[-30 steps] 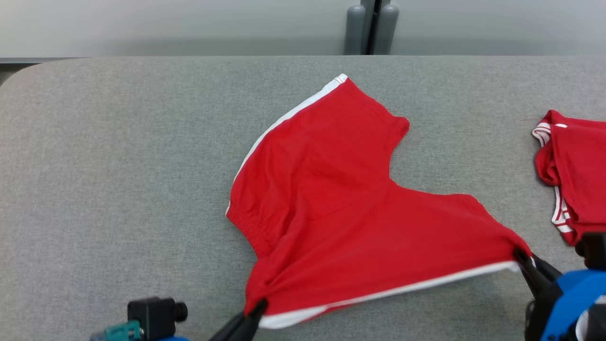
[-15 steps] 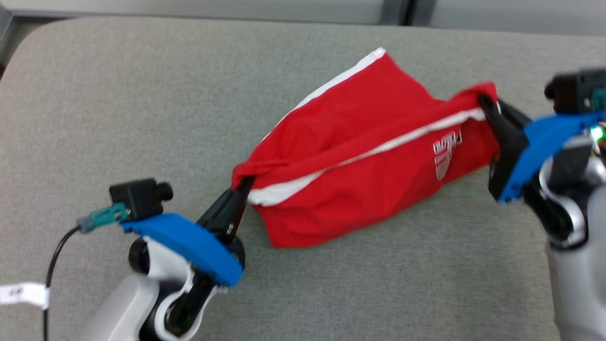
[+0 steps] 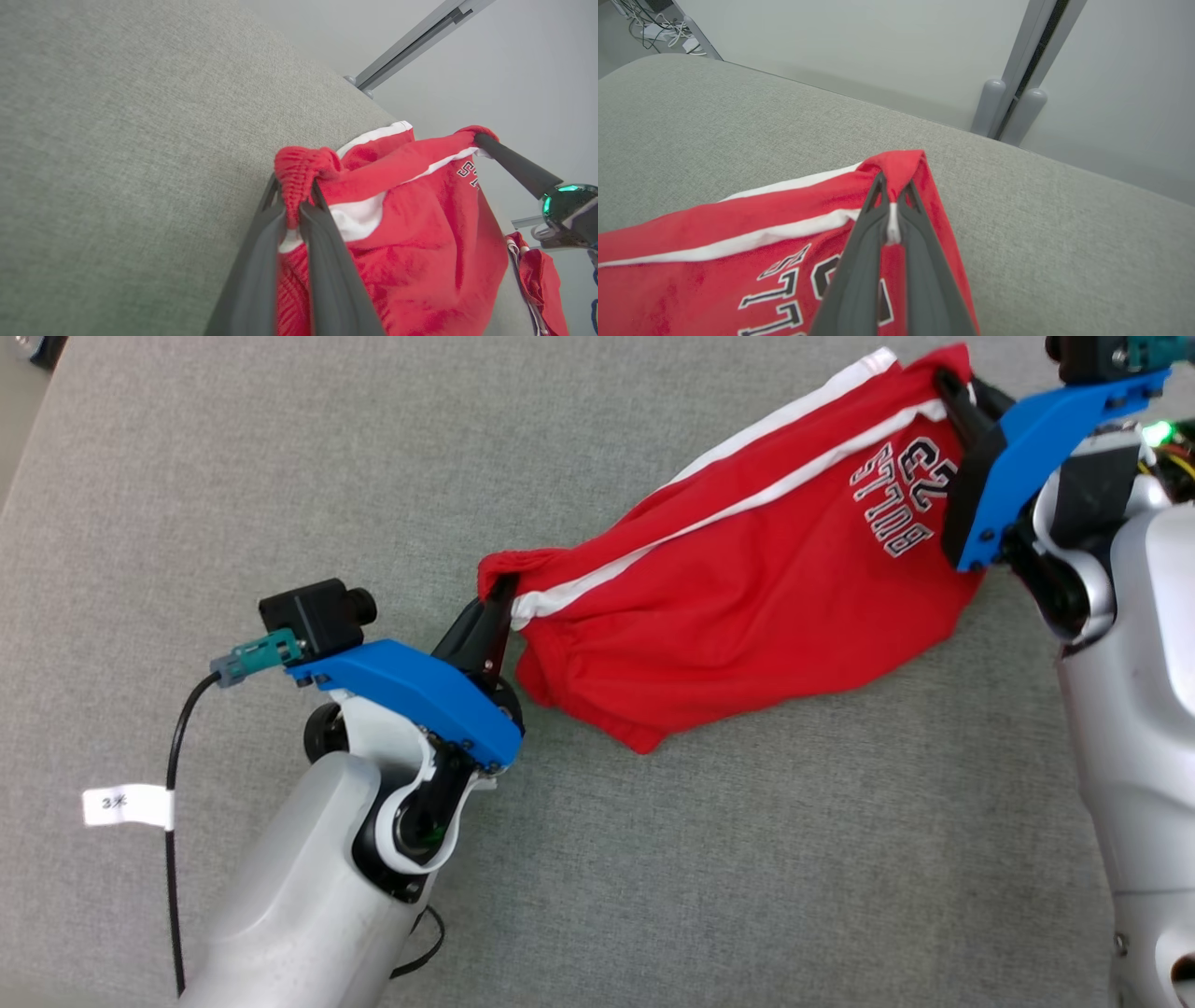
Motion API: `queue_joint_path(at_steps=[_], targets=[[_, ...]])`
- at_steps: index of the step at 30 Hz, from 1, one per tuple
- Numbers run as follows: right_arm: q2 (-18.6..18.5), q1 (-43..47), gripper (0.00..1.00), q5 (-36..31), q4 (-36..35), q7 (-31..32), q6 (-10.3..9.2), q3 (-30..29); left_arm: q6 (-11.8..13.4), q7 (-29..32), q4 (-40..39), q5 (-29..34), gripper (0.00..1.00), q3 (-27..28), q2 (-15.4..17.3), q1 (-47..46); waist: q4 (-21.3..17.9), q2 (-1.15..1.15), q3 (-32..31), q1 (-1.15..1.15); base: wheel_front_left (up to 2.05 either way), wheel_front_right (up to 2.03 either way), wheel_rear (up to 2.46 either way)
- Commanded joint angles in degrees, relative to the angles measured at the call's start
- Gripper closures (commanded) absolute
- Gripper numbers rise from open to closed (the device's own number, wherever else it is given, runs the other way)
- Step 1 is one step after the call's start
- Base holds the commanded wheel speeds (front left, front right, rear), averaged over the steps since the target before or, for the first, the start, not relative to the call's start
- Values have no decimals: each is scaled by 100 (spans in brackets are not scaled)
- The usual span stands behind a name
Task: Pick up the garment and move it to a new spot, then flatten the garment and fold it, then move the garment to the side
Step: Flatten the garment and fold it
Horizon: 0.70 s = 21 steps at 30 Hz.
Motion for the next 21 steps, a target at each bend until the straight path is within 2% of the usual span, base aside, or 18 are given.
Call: queue_joint_path(at_steps=[1,5,6,7,8,9,15,21], targets=[[-8,-128,100,-24,68,-59,4,-20,-45,-41,37,-20,100,22,-36,-128,66,0,71,-1,0,0,0],[15,-437,100,-75,605,-354,4,-32,-224,-183,448,2,100,2,-190,-310,129,0,126,-1,0,0,0],[16,-484,72,-76,731,-406,4,-11,-255,-216,540,1,100,-4,-234,-350,144,0,127,-1,0,0,0],[29,-531,13,-50,851,-443,4,4,-304,-272,604,50,76,-30,-254,-398,154,0,127,-1,0,0,0],[30,-578,0,-37,960,-499,4,17,-379,-313,674,73,20,-64,-277,-434,159,0,123,-1,0,0,0],[27,-610,0,-30,1054,-552,4,28,-432,-345,738,53,0,-82,-315,-431,164,0,115,-1,0,0,0],[-7,-560,0,167,1464,-741,4,246,-644,-547,966,148,0,-151,-266,-276,136,0,-101,-1,0,0,0],[-277,-188,0,559,1463,-782,4,497,-843,-1120,697,426,0,-238,-47,105,135,0,-480,-1,0,0,0]])
